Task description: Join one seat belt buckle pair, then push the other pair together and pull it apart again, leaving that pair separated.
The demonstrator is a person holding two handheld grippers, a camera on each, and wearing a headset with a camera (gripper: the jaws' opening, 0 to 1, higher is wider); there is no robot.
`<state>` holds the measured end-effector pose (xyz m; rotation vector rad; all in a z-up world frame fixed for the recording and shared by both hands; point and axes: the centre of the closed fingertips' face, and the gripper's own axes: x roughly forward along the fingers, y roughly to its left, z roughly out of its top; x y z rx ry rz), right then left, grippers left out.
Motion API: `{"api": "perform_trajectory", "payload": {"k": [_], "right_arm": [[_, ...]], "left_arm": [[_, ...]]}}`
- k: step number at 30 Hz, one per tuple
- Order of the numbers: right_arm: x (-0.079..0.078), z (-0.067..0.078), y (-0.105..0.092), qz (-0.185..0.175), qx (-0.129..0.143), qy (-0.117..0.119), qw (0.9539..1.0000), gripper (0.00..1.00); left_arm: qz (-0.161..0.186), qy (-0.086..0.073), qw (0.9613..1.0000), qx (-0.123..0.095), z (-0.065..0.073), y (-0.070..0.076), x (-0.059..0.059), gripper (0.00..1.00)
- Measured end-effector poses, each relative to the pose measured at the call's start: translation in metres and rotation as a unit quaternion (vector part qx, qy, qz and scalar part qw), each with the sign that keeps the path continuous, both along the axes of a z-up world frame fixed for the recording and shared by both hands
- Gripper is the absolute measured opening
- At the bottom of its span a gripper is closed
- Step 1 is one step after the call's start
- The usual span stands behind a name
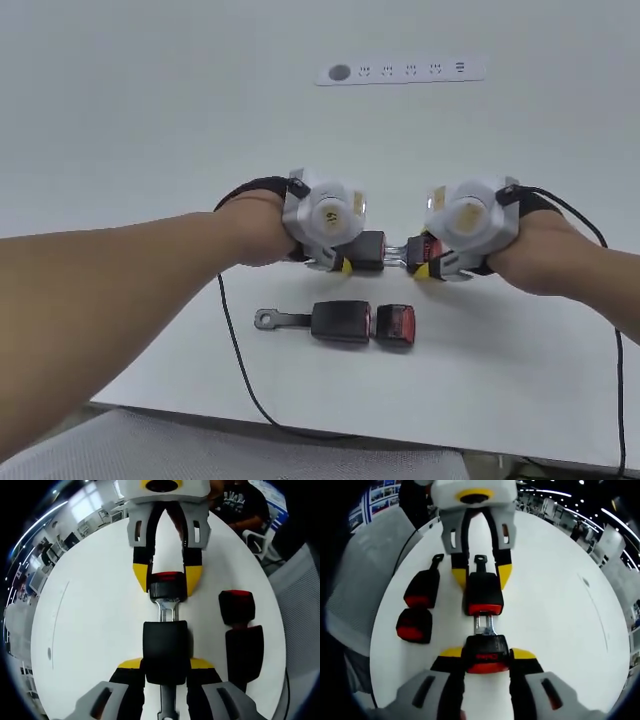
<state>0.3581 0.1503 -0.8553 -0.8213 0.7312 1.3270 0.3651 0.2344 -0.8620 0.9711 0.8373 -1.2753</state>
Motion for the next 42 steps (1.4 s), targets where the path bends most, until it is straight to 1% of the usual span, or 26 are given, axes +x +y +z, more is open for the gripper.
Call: {"api": "perform_trajectory", "payload": {"k": [1, 2, 5, 8, 15, 17, 24, 25, 27, 30, 32, 34, 36, 37, 38, 39, 40, 41, 42], "right_arm": [[0.001, 0.000, -0.007, -0.008, -0.003, 0.001, 1.0000, 0.32], [0.002, 0.000, -0.010, -0.009, 0.002, -0.001, 1.0000, 0.33], [0.004, 0.000, -0.024, -0.018, -0.001, 0.001, 0.9998, 0.33], [0.003, 0.001, -0.039, -0.019, -0.005, 0.002, 0.9998, 0.33], [-0.005, -0.001, -0.059, -0.004, -0.021, 0.003, 0.9998, 0.34], [-0.004, -0.001, -0.066, -0.012, -0.026, 0.006, 0.9996, 0.34], [-0.004, -0.002, -0.073, -0.012, -0.035, 0.007, 0.9993, 0.35], [-0.004, -0.002, -0.074, -0.011, -0.039, 0.009, 0.9991, 0.35], [-0.003, -0.003, -0.074, -0.017, -0.045, 0.013, 0.9988, 0.36], [-0.004, -0.003, -0.074, -0.022, -0.049, 0.012, 0.9985, 0.36], [-0.004, -0.003, -0.075, -0.035, -0.053, 0.014, 0.9979, 0.37], [-0.001, -0.002, -0.075, -0.040, -0.060, 0.004, 0.9974, 0.40], [0.000, -0.002, -0.074, -0.042, -0.064, 0.001, 0.9971, 0.42], [-0.001, -0.001, -0.074, -0.038, -0.068, -0.001, 0.9969, 0.42], [0.000, -0.001, -0.073, -0.036, -0.073, -0.008, 0.9967, 0.43], [0.001, 0.000, -0.075, -0.037, -0.078, -0.018, 0.9961, 0.45], [0.001, 0.001, -0.076, -0.037, -0.081, -0.020, 0.9958, 0.47], [0.002, 0.002, -0.077, -0.041, -0.080, -0.026, 0.9956, 0.48], [0.002, 0.006, -0.077, -0.051, -0.075, -0.025, 0.9955, 0.47]], "left_arm": [[-0.001, 0.001, 1.0000, 0.000, 0.000, 0.000, 0.000, 0.32], [0.002, 0.003, 1.0000, 0.000, 0.000, 0.000, 0.000, 0.32], [0.002, 0.002, 1.0000, -0.002, 0.000, 0.000, 0.000, 0.32], [0.005, 0.001, 1.0000, -0.004, 0.000, 0.000, -0.001, 0.32], [0.008, 0.000, 0.9999, -0.008, 0.000, 0.000, -0.001, 0.32], [0.008, 0.000, 0.9999, -0.010, 0.001, 0.000, -0.001, 0.32], [0.013, -0.009, 0.9998, -0.010, 0.002, 0.000, -0.002, 0.33], [0.014, -0.010, 0.9998, -0.009, 0.002, 0.000, -0.002, 0.33], [0.014, -0.011, 0.9998, 0.001, 0.002, -0.001, -0.002, 0.33], [0.016, -0.008, 0.9998, 0.006, 0.002, -0.001, -0.002, 0.33], [0.019, -0.006, 0.9998, 0.009, 0.002, 0.000, -0.002, 0.33], [0.018, -0.008, 0.9997, 0.011, 0.002, 0.000, -0.003, 0.33], [0.020, -0.008, 0.9997, 0.012, 0.002, 0.000, -0.003, 0.33], [0.016, -0.011, 0.9997, 0.016, 0.002, 0.001, -0.004, 0.35], [0.008, -0.018, 0.9996, 0.020, 0.003, 0.002, -0.004, 0.39], [0.011, -0.024, 0.9995, 0.019, 0.006, 0.002, -0.003, 0.44], [0.014, -0.026, 0.9994, 0.016, 0.007, 0.002, -0.002, 0.46], [0.028, -0.030, 0.9992, 0.001, 0.013, 0.001, -0.001, 0.46], [0.033, -0.037, 0.9987, -0.010, 0.020, 0.000, 0.000, 0.46]]}}
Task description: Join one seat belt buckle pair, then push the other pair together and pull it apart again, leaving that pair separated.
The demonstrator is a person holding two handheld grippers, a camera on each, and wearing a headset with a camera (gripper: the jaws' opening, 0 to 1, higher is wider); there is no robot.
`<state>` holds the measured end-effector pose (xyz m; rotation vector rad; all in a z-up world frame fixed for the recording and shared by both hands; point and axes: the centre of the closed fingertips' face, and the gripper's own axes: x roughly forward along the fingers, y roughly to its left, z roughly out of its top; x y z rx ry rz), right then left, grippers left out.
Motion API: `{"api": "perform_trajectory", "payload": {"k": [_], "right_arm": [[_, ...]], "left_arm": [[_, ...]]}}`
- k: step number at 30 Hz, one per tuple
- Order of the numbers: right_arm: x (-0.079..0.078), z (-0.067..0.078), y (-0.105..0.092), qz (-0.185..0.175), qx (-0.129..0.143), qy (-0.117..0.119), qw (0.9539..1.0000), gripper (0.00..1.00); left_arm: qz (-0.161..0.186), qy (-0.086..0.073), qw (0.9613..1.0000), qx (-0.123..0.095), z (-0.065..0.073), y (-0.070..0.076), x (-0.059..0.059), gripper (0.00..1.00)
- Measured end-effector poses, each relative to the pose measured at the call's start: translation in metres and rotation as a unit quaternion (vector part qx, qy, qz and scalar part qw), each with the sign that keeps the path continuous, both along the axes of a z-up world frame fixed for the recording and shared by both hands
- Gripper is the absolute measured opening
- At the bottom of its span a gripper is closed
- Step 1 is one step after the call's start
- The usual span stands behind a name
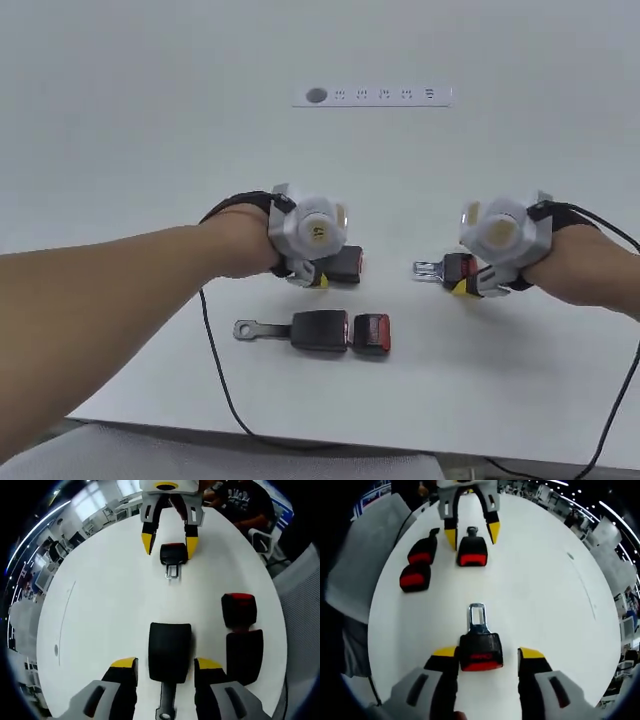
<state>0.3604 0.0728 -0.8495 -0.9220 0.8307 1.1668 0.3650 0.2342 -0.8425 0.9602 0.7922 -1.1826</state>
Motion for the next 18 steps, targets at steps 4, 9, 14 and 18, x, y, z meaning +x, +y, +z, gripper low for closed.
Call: {"api": "perform_trajectory", "payload": {"k": [4, 9, 14, 18], "right_arm": [[-0.001, 0.018, 0.001, -0.028, 0.030, -0.015, 0.9990, 0.48], [-0.013, 0.038, 0.004, -0.072, 0.073, -0.021, 0.9944, 0.54], [-0.036, 0.046, 0.010, -0.088, 0.092, -0.025, 0.9915, 0.61], [-0.051, 0.049, 0.019, -0.094, 0.102, -0.028, 0.9899, 0.67]], "left_arm": [[0.014, -0.012, 0.9997, -0.013, 0.017, 0.007, -0.008, 0.52], [0.050, -0.034, 0.9973, -0.042, 0.032, 0.023, -0.022, 0.54], [0.095, -0.038, 0.9924, -0.069, 0.044, 0.046, -0.037, 0.59], [0.129, -0.038, 0.9864, -0.095, 0.054, 0.062, -0.057, 0.61]]}}
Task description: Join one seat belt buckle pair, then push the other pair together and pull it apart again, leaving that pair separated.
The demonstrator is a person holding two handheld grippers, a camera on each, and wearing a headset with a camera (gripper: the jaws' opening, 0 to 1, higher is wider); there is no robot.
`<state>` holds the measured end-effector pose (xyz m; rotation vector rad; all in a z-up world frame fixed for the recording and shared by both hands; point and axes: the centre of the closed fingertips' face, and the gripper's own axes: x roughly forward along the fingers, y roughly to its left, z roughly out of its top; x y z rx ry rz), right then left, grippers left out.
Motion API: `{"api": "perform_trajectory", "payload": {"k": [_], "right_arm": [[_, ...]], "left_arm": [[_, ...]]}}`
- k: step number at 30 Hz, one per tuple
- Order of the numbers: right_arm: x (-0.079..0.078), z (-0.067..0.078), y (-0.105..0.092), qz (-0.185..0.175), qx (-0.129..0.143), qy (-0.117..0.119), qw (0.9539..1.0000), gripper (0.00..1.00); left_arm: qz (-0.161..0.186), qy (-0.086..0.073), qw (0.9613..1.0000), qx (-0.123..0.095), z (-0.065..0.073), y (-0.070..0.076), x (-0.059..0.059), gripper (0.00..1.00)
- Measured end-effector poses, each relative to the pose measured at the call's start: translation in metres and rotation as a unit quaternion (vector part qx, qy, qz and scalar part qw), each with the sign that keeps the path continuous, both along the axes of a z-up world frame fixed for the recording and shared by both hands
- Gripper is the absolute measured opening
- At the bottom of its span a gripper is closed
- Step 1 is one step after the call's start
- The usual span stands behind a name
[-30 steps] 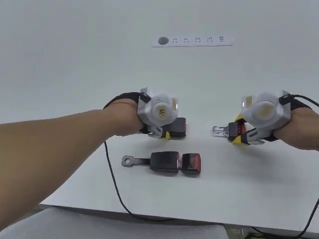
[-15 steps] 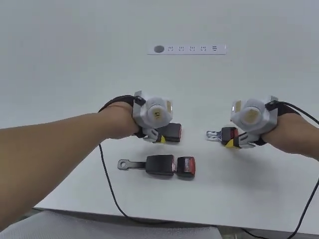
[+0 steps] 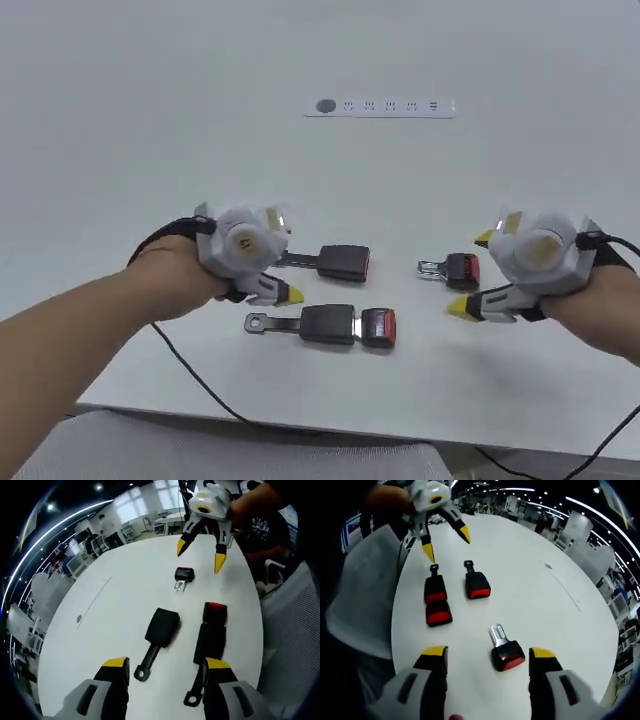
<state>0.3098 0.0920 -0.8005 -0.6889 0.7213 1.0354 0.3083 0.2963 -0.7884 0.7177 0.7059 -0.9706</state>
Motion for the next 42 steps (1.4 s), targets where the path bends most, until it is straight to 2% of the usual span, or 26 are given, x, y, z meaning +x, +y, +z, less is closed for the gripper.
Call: {"api": "perform_trajectory", "payload": {"k": [3, 6, 11, 18, 23, 25, 27, 30, 33, 37, 42], "right_arm": [[-0.005, 0.001, 0.007, -0.007, 0.010, -0.003, 0.9999, 0.72], [-0.013, 0.004, 0.014, -0.008, 0.019, -0.009, 0.9998, 0.75], [-0.027, 0.007, 0.017, -0.018, 0.029, -0.011, 0.9994, 0.79], [-0.038, 0.014, 0.010, -0.047, 0.042, -0.013, 0.9979, 0.81], [-0.045, 0.021, -0.003, -0.074, 0.053, -0.011, 0.9958, 0.82], [-0.047, 0.022, -0.009, -0.081, 0.054, -0.009, 0.9952, 0.82], [-0.049, 0.024, -0.015, -0.090, 0.054, -0.009, 0.9944, 0.83], [-0.050, 0.025, -0.025, -0.104, 0.052, -0.013, 0.9931, 0.85], [-0.047, 0.026, -0.030, -0.119, 0.055, -0.018, 0.9911, 0.90], [-0.048, 0.025, -0.031, -0.128, 0.056, -0.019, 0.9900, 0.97], [-0.051, 0.024, -0.027, -0.125, 0.065, -0.018, 0.9898, 1.00]], "left_arm": [[0.007, -0.001, 1.0000, -0.006, 0.002, 0.010, -0.019, 0.61], [0.032, 0.000, 0.9993, -0.020, 0.005, 0.020, -0.031, 0.62], [0.080, 0.002, 0.9954, -0.052, 0.014, 0.036, -0.041, 0.63], [0.106, -0.007, 0.9924, -0.062, 0.017, 0.057, -0.050, 0.66], [0.139, -0.007, 0.9875, -0.074, 0.016, 0.076, -0.058, 0.68], [0.144, 0.000, 0.9862, -0.081, 0.015, 0.079, -0.065, 0.75], [0.146, 0.004, 0.9856, -0.085, 0.015, 0.080, -0.069, 0.78], [0.163, 0.012, 0.9811, -0.104, 0.017, 0.083, -0.074, 0.84], [0.173, 0.017, 0.9781, -0.113, 0.018, 0.085, -0.076, 0.90], [0.177, 0.020, 0.9779, -0.109, 0.015, 0.086, -0.080, 0.98], [0.180, 0.020, 0.9773, -0.110, 0.017, 0.089, -0.081, 1.00]]}}
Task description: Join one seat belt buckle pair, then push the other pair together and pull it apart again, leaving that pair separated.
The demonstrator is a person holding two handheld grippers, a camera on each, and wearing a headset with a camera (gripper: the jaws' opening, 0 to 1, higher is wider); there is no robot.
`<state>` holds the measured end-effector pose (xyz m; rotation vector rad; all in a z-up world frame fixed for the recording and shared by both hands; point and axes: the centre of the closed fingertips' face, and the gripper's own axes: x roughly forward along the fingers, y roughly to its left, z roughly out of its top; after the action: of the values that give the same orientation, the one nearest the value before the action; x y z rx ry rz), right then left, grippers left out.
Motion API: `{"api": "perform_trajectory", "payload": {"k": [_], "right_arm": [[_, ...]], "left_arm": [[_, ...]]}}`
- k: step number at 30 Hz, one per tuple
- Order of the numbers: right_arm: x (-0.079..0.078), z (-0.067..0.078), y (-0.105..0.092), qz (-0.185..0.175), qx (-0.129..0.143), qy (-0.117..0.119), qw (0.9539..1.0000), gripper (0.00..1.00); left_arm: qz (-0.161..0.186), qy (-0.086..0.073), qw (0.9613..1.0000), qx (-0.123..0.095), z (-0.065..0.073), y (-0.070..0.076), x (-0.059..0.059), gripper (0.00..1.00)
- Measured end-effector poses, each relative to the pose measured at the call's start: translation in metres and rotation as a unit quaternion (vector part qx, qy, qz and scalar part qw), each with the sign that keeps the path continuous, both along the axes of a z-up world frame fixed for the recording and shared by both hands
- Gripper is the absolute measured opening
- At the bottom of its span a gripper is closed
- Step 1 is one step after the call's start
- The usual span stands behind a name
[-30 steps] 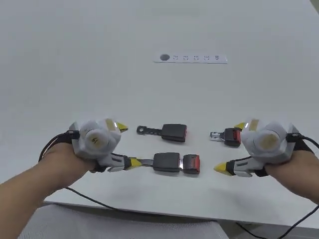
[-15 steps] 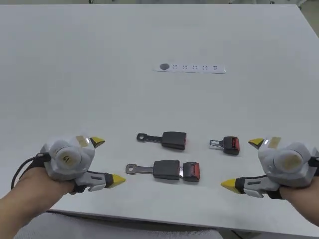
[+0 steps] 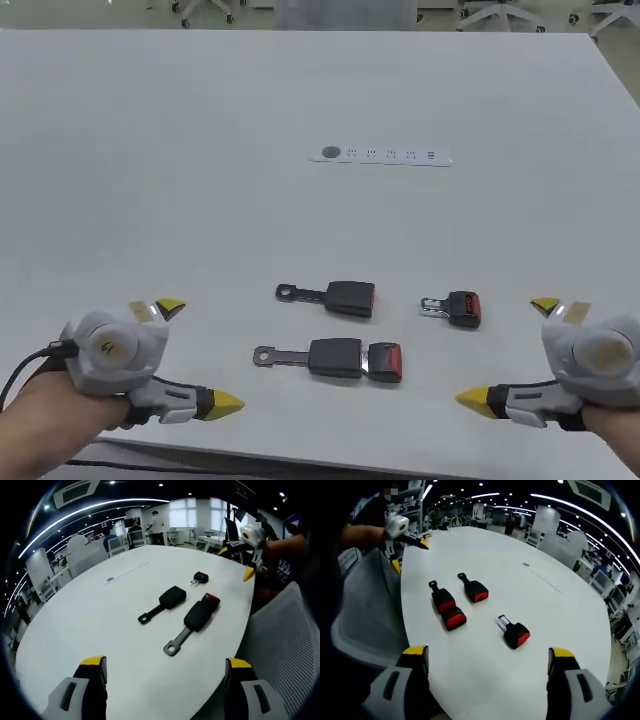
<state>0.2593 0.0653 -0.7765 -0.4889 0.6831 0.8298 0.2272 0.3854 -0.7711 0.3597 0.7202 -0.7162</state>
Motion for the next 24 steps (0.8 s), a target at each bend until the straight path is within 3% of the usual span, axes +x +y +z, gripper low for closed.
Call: {"api": "perform_trajectory", "payload": {"k": [8, 24], "right_arm": [[-0.005, -0.004, -0.001, -0.002, 0.000, 0.008, 1.0000, 1.00], [-0.009, -0.008, -0.011, -0.020, 0.002, 0.017, 0.9997, 1.00]], "left_arm": [[0.004, -0.005, 1.0000, -0.004, 0.005, 0.001, 0.001, 1.00], [0.009, -0.005, 0.9999, -0.003, 0.001, 0.013, 0.004, 1.00]]}}
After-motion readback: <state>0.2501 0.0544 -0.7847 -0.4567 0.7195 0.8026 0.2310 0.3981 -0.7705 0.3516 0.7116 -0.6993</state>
